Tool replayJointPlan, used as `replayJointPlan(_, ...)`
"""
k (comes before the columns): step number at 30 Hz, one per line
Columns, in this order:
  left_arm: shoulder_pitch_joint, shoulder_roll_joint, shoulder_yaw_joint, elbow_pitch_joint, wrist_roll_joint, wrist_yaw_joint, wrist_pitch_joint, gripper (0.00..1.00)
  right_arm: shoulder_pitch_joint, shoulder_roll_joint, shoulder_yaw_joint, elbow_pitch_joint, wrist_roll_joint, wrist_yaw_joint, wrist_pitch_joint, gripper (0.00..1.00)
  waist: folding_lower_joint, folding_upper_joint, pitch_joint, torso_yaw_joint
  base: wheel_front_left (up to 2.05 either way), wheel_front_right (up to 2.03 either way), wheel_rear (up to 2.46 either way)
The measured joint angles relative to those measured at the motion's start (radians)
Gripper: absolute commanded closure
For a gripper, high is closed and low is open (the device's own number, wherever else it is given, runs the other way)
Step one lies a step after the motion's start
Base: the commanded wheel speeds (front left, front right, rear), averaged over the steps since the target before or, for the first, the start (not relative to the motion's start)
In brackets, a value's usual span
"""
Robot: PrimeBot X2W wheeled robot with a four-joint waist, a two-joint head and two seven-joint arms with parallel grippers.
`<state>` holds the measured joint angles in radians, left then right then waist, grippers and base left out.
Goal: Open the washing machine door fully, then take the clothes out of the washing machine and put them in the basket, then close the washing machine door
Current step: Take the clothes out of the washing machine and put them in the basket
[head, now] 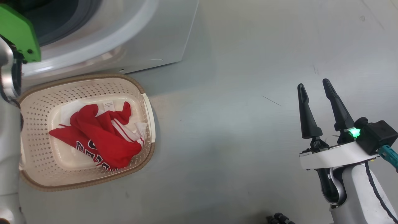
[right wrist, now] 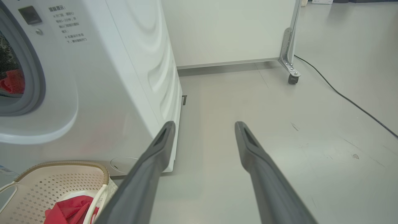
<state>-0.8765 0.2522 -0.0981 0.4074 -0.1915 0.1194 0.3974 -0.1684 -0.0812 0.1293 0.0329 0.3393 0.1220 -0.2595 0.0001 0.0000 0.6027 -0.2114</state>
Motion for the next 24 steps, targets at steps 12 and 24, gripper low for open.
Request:
replayJointPlan(12,-0.101,0.086,0.016,0.010,0.049,0.000,0.149,0.00,-0.035,0.011,0.026,0.015,0.030,0.000,0.000,0.00,0.0000,0.0000,0.041,-0.042,0.00,0.00,0.00)
replayJointPlan(24,-0.132,0.114,0.039,0.057,0.100,0.000,0.284,0.00,-0.058,0.014,0.035,0.029,0.041,0.000,0.000,0.00,0.0000,0.0000,0.073,-0.076,0.00,0.00,0.00)
